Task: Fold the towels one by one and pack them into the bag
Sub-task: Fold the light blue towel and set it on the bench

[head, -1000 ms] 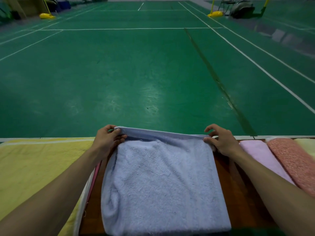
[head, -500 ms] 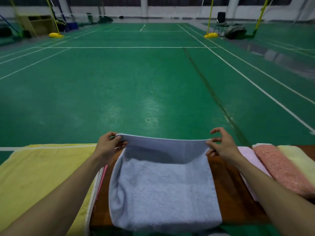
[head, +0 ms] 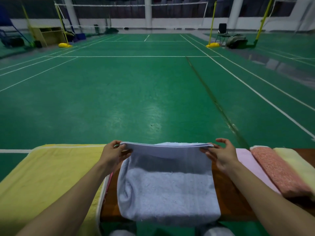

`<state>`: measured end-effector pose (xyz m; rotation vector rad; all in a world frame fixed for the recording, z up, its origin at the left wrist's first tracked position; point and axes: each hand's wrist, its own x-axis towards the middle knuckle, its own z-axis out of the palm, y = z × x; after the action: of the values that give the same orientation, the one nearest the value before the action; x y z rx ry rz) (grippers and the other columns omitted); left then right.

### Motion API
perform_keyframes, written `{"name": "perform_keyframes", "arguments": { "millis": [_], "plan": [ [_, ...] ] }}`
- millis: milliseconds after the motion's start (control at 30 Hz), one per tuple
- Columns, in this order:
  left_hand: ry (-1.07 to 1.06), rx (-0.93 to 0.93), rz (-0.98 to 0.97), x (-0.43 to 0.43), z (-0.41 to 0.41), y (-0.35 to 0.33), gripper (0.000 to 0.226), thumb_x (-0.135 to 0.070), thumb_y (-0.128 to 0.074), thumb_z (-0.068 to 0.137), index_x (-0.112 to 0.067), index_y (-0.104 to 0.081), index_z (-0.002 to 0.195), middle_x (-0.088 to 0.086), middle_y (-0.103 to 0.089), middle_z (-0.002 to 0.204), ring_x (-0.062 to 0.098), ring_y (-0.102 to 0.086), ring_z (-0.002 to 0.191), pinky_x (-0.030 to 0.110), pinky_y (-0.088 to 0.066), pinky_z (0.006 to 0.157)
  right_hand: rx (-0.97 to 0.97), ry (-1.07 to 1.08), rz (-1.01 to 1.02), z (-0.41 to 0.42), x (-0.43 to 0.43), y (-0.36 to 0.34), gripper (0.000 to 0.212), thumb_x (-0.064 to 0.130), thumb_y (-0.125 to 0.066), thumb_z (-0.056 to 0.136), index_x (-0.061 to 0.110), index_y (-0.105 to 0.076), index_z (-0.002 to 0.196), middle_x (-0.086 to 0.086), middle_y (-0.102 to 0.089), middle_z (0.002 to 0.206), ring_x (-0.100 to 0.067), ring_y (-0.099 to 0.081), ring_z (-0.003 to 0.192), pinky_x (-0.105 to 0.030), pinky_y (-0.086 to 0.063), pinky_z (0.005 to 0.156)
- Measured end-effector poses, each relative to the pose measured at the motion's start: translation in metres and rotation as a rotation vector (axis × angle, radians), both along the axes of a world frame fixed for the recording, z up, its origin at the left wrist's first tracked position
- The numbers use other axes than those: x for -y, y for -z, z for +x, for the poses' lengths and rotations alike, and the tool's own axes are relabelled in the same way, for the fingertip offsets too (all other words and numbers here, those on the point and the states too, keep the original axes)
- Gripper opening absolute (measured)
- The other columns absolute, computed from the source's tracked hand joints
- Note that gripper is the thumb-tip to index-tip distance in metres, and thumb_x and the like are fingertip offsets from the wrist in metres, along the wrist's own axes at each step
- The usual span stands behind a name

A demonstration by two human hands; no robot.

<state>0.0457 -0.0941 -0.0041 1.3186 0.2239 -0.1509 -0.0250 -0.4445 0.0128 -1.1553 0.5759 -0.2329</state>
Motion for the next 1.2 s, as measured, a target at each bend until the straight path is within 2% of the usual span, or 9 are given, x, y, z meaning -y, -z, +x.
{"name": "perform_keyframes", "arguments": {
  "millis": [167, 300, 467, 700, 833, 967, 1033, 1133, 1200],
  "plan": [
    [-0.064, -0.018, -0.079, 0.009, 0.011, 0.013, 0.010, 0.007, -0.047, 0.095, 0.001, -0.050, 0.088, 0.025, -0.058, 0.094, 0.036, -0.064, 0.084, 0.034, -0.060, 0.067, -0.016, 0.099, 0.134, 0.018, -0.003, 0.008, 0.046, -0.025, -0.049, 0.087, 0.008, -0.041, 0.117, -0.020, -0.055, 0.092, -0.027, -0.062, 0.077, -0.026, -0.059, 0.052],
    [-0.080, 0.007, -0.023, 0.020, 0.045, 0.023, 0.012, 0.013, -0.052, 0.091, 0.001, -0.054, 0.088, 0.022, -0.059, 0.092, 0.026, -0.061, 0.081, 0.022, -0.059, 0.062, -0.074, 0.175, 0.085, 0.056, 0.005, 0.017, 0.046, -0.025, -0.055, 0.083, 0.009, -0.042, 0.110, -0.020, -0.057, 0.093, -0.026, -0.062, 0.073, -0.026, -0.059, 0.051],
    [-0.114, 0.009, 0.038, 0.042, 0.102, 0.026, 0.016, 0.010, -0.052, 0.092, -0.004, -0.054, 0.083, 0.014, -0.058, 0.087, 0.019, -0.060, 0.077, 0.017, -0.056, 0.056, -0.088, 0.211, -0.019, 0.122, 0.020, 0.023, 0.045, -0.022, -0.063, 0.079, 0.018, -0.043, 0.086, -0.024, -0.057, 0.106, -0.026, -0.064, 0.077, -0.029, -0.060, 0.062],
    [-0.155, 0.054, -0.091, 0.064, 0.165, 0.018, 0.018, 0.009, -0.049, 0.094, -0.004, -0.051, 0.082, 0.016, -0.058, 0.084, 0.022, -0.062, 0.076, 0.022, -0.059, 0.062, 0.013, 0.215, -0.041, 0.179, 0.038, 0.002, 0.045, -0.019, -0.066, 0.080, 0.009, -0.047, 0.110, -0.012, -0.058, 0.089, -0.020, -0.063, 0.079, -0.030, -0.061, 0.067],
    [-0.154, 0.080, -0.128, 0.067, 0.173, 0.008, 0.017, 0.008, -0.049, 0.095, -0.005, -0.051, 0.084, 0.016, -0.060, 0.086, 0.021, -0.064, 0.077, 0.024, -0.059, 0.066, 0.105, 0.231, -0.024, 0.189, 0.039, -0.007, 0.042, -0.022, -0.063, 0.079, 0.014, -0.046, 0.090, -0.013, -0.059, 0.084, -0.019, -0.062, 0.073, -0.023, -0.058, 0.057],
    [-0.140, 0.086, -0.122, 0.064, 0.166, -0.003, 0.016, 0.007, -0.048, 0.095, -0.005, -0.051, 0.085, 0.018, -0.061, 0.086, 0.023, -0.064, 0.079, 0.026, -0.060, 0.067, 0.173, 0.231, 0.021, 0.183, 0.039, -0.017, 0.042, -0.024, -0.057, 0.082, 0.015, -0.043, 0.086, -0.014, -0.058, 0.081, -0.020, -0.061, 0.068, -0.023, -0.057, 0.055],
    [-0.140, 0.072, -0.125, 0.060, 0.156, -0.005, 0.016, 0.007, -0.047, 0.096, -0.004, -0.051, 0.085, 0.019, -0.060, 0.086, 0.024, -0.064, 0.079, 0.028, -0.060, 0.069, 0.160, 0.214, 0.027, 0.173, 0.036, -0.019, 0.041, -0.024, -0.057, 0.082, 0.015, -0.043, 0.086, -0.014, -0.058, 0.082, -0.021, -0.061, 0.070, -0.024, -0.058, 0.056],
    [-0.142, 0.035, -0.090, 0.054, 0.135, 0.003, 0.018, 0.009, -0.045, 0.096, -0.003, -0.050, 0.084, 0.019, -0.059, 0.086, 0.024, -0.063, 0.080, 0.033, -0.055, 0.084, 0.084, 0.188, -0.008, 0.153, 0.031, -0.008, 0.040, -0.022, -0.060, 0.082, 0.016, -0.046, 0.085, -0.013, -0.059, 0.084, -0.020, -0.061, 0.073, -0.022, -0.057, 0.051],
    [-0.144, 0.007, -0.061, 0.045, 0.118, 0.011, 0.017, 0.010, -0.045, 0.096, -0.002, -0.051, 0.085, 0.020, -0.058, 0.087, 0.026, -0.062, 0.081, 0.030, -0.053, 0.084, 0.025, 0.181, -0.042, 0.135, 0.028, 0.006, 0.040, -0.021, -0.063, 0.081, 0.016, -0.047, 0.085, -0.013, -0.060, 0.086, -0.020, -0.062, 0.075, -0.021, -0.055, 0.048]
  ]
}}
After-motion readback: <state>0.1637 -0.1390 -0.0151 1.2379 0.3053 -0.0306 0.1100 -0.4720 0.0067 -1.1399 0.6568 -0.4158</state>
